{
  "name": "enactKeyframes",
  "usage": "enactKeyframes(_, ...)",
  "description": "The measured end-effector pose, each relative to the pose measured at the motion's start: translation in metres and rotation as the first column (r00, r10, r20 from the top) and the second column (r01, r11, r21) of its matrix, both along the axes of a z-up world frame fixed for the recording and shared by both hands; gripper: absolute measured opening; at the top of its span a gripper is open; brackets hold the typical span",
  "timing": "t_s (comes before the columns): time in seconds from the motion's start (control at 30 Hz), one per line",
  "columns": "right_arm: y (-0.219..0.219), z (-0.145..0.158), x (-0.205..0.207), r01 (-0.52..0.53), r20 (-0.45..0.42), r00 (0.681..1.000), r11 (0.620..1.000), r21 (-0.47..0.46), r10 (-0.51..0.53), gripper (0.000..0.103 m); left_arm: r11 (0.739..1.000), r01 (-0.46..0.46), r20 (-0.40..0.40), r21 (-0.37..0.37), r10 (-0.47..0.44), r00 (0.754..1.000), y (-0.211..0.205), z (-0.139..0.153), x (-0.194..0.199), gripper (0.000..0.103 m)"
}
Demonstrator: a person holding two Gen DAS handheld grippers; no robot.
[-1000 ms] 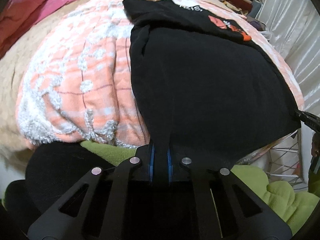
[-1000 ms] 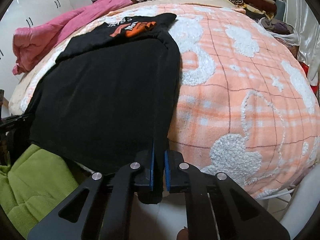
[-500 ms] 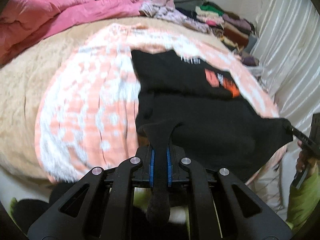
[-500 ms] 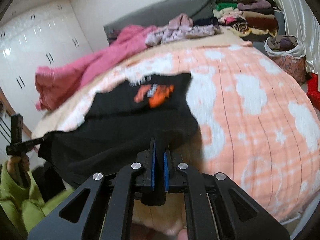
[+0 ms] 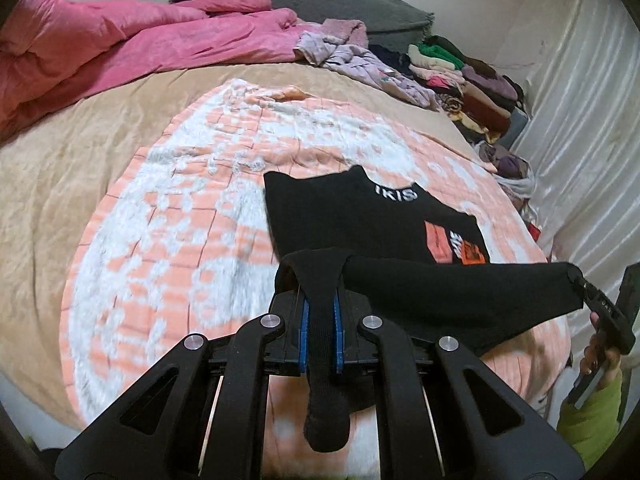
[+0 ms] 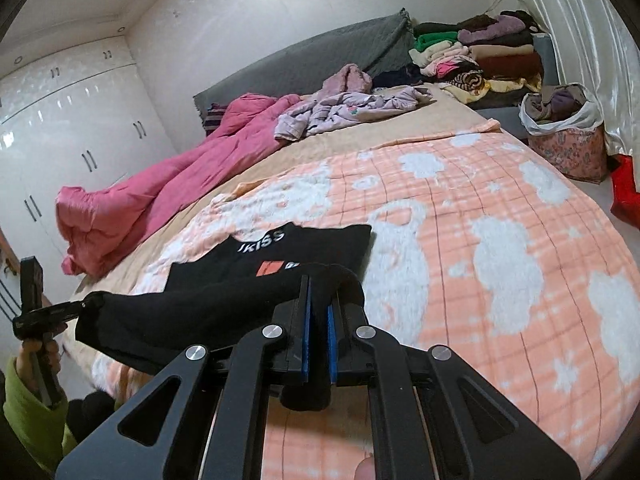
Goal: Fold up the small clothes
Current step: 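Lift the hem with both tools and fold it over toward the collar, then open both tools to release the folded hem on the shirt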
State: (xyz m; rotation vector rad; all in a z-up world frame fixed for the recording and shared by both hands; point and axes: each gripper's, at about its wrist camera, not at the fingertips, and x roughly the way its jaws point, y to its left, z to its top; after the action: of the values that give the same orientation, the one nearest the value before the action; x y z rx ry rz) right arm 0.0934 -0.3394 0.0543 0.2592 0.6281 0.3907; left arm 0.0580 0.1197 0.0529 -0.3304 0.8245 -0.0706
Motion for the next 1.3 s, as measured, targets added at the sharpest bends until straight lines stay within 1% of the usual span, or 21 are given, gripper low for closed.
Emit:
enactKeyframes(0.17, 0.011, -0.007, 0.029, 0.01, -0.016, 1.0, 1.0, -0.01, -0.01, 0.006, 0.999, -0.034, -0.014, 0.005, 0.034, 0.999, 0.003, -0.009, 0.025, 0.003)
enactKeyframes(0.33, 0.019, -0.016, 0.054, 0.024, -0.043, 0.999, 0.999, -0.031, -0.025, 0.006, 0.999, -0.046, -0.025, 0.006, 0.046, 0.999, 0.007, -0.019, 0.042, 0.003)
enactKeyframes(0.53, 0.024, -0.032, 0.08, 0.051, -0.092, 0.994, 0.997, -0.051, -0.056, 0.006, 0.998, -0.059, -0.066, 0.001, 0.059, 0.996, 0.011, -0.039, 0.066, 0.003)
enactKeyframes(0.67, 0.027, -0.043, 0.091, 0.078, -0.131, 0.988, 0.994, -0.079, -0.088, 0.011, 0.998, -0.068, -0.071, -0.01, 0.067, 0.995, 0.013, -0.049, 0.073, 0.006)
enactKeyframes(0.7, 0.028, -0.045, 0.092, 0.08, -0.13, 0.987, 0.993, -0.091, -0.091, 0.011, 0.998, -0.067, -0.068, -0.01, 0.066, 0.995, 0.013, -0.05, 0.072, 0.006)
enactKeyframes(0.73, 0.029, -0.046, 0.091, 0.081, -0.128, 0.987, 0.992, -0.101, -0.094, 0.017, 0.998, -0.067, -0.067, -0.013, 0.066, 0.996, 0.013, -0.049, 0.073, 0.009)
enactKeyframes(0.77, 0.03, -0.046, 0.09, 0.084, -0.128, 0.987, 0.99, -0.113, -0.099, 0.038, 0.998, -0.069, -0.058, -0.009, 0.068, 0.996, 0.014, -0.049, 0.072, 0.014)
enactKeyframes(0.8, 0.03, -0.046, 0.09, 0.091, -0.126, 0.986, 0.989, -0.12, -0.106, 0.049, 0.997, -0.071, -0.051, -0.002, 0.071, 0.996, 0.014, -0.048, 0.071, 0.016)
enactKeyframes(0.83, 0.029, -0.045, 0.088, 0.101, -0.117, 0.987, 0.988, -0.117, -0.114, 0.052, 0.997, -0.074, -0.042, 0.006, 0.074, 0.996, 0.015, -0.046, 0.07, 0.019)
enactKeyframes(0.9, 0.027, -0.044, 0.086, 0.106, -0.114, 0.986, 0.988, -0.117, -0.119, 0.051, 0.997, -0.081, -0.027, 0.004, 0.081, 0.996, 0.018, -0.043, 0.066, 0.02)
enactKeyframes(0.97, 0.028, -0.041, 0.082, 0.105, -0.102, 0.988, 0.987, -0.126, -0.118, 0.051, 0.996, -0.094, 0.003, 0.009, 0.094, 0.996, 0.02, -0.037, 0.06, 0.027)
enactKeyframes(1.0, 0.03, -0.039, 0.078, 0.102, -0.094, 0.989, 0.986, -0.131, -0.115, 0.051, 0.995, -0.097, 0.018, 0.018, 0.097, 0.995, 0.02, -0.033, 0.055, 0.028)
enactKeyframes(1.1, 0.037, -0.031, 0.064, 0.086, -0.061, 0.994, 0.986, -0.145, -0.095, 0.051, 0.994, -0.099, 0.06, 0.036, 0.097, 0.993, 0.018, -0.022, 0.042, 0.029)
enactKeyframes(1.17, 0.042, -0.028, 0.056, 0.072, -0.047, 0.996, 0.986, -0.148, -0.08, 0.051, 0.993, -0.096, 0.078, 0.065, 0.09, 0.993, 0.014, -0.017, 0.033, 0.029)
enactKeyframes(1.3, 0.058, -0.027, 0.034, 0.017, -0.022, 1.0, 0.986, -0.168, -0.021, 0.049, 0.993, -0.044, 0.086, 0.109, 0.035, 0.996, -0.001, -0.016, 0.014, 0.029)
